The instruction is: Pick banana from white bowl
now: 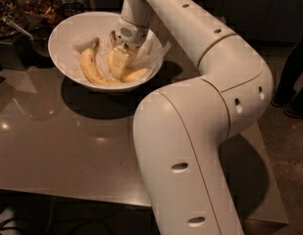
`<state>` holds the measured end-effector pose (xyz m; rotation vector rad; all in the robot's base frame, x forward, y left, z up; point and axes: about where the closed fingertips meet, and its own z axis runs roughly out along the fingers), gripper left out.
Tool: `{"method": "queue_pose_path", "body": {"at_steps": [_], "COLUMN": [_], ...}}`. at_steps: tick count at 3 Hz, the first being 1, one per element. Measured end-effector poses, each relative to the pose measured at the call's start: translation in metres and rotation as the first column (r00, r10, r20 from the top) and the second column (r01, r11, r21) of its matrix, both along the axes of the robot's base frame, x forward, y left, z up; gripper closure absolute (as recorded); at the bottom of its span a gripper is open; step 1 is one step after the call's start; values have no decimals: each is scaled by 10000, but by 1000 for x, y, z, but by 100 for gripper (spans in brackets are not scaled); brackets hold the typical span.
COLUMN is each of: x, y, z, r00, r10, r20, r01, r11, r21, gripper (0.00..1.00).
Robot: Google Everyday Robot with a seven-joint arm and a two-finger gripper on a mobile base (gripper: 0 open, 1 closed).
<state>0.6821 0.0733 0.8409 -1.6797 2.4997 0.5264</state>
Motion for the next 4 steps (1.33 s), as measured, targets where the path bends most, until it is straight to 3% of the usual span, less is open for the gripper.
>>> {"method": "queue_pose_path", "body": {"at_steps": [1,2,4], "x": [0,0,-4], "y": [0,0,-16], "z": [0,0,33], "r00": [10000,10000,9934], "r10": [-1,-2,23], "r20": [2,4,1146], "r01": [1,2,-85], "r11": [10000,10000,9985], "r21": [2,3,536], "gripper": [84,100,100]}}
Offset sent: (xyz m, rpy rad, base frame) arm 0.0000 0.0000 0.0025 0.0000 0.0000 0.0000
